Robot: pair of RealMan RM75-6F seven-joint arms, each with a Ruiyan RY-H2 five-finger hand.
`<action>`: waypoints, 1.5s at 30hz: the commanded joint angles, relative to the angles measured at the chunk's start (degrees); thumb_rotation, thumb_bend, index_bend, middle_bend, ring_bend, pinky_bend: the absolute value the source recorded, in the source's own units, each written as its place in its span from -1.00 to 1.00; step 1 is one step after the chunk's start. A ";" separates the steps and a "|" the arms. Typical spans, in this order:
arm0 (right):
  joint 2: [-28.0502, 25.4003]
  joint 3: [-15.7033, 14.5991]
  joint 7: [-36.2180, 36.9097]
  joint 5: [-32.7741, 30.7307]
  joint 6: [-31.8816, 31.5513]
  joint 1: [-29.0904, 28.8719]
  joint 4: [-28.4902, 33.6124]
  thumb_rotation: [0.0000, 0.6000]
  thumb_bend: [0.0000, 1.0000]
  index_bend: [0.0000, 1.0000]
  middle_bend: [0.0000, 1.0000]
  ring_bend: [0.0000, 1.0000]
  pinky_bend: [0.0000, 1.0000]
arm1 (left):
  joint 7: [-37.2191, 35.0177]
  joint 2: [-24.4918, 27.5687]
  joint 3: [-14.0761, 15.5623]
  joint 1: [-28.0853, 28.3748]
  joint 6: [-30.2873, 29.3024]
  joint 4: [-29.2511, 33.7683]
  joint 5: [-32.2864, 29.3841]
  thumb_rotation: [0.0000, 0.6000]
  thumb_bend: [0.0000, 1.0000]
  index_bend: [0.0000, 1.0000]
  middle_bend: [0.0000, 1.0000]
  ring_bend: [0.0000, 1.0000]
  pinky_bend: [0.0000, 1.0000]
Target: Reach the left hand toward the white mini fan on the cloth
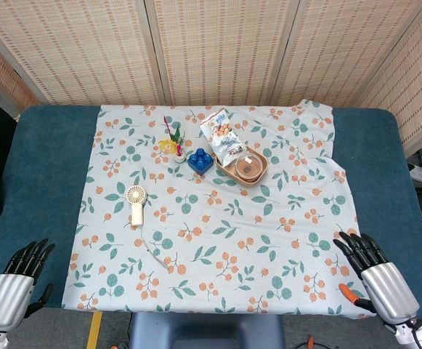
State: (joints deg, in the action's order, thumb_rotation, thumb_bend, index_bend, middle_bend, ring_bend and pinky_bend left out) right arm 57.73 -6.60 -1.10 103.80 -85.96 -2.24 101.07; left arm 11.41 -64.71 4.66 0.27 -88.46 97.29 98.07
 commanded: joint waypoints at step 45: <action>5.84 6.84 -6.15 -14.27 5.52 -2.89 -3.65 1.00 -0.63 -1.00 -1.00 -1.00 -1.00 | 7.89 -26.60 -11.96 25.85 30.14 -24.10 -18.09 1.00 0.77 -1.00 0.88 0.67 1.00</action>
State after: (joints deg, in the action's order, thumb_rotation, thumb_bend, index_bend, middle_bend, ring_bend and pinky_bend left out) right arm 63.56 0.24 -7.25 89.53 -80.44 -5.12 97.43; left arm 19.26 -91.21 -7.36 26.00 -58.38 73.33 80.11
